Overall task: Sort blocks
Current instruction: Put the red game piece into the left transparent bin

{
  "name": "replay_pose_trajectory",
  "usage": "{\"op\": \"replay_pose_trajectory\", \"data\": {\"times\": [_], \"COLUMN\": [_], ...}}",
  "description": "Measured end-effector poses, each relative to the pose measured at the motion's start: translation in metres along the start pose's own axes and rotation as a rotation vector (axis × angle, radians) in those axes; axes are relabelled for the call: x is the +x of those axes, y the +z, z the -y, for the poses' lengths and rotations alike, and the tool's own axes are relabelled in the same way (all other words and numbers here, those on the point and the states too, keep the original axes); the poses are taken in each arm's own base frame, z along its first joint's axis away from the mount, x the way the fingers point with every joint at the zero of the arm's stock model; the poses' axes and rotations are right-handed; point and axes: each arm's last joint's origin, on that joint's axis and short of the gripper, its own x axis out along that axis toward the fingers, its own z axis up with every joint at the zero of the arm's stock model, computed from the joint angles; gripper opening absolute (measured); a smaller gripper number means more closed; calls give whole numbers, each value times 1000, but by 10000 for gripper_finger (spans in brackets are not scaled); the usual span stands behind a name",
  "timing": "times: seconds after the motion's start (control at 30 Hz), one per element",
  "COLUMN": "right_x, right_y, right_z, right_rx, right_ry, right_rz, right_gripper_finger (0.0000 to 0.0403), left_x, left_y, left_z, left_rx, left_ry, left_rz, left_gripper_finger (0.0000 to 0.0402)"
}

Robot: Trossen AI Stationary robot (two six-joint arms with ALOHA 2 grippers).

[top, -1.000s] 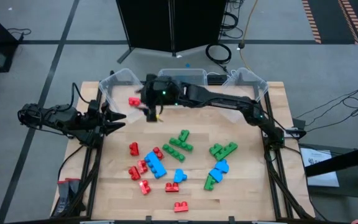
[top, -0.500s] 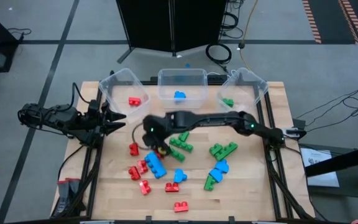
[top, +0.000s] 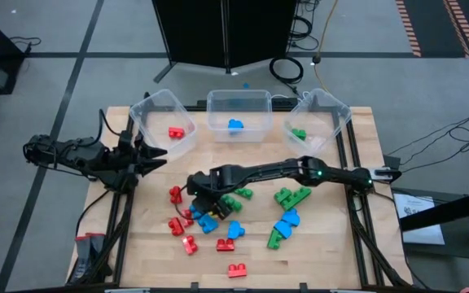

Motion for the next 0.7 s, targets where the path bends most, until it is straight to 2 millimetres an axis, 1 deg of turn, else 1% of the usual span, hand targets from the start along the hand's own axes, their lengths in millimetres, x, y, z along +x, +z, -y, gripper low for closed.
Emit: {"op": "replay_pose_trajectory", "data": {"times": [0.2, 0.37, 0.6, 0.7], "right_x": [22, 23, 21, 21], "right_y": [-11, -14, -25, -28], "right_z": [-1, 0, 9, 14], "right_rx": [2, -16, 13, 40], "right_ry": [-16, -12, -17, -27], "right_rz": [-86, -106, -140, -139], "right_gripper_finger": [311, 313, 283, 276], "left_x": [4, 8, 11, 11], "left_y": [-2, -3, -4, -4], "left_z": [1, 2, 3, 3], "left_rx": [-42, -40, -40, -39], "left_ry": [14, 19, 20, 21], "left_rz": [-16, -25, -25, -27], "left_gripper_finger": [209, 209, 209, 209]}}
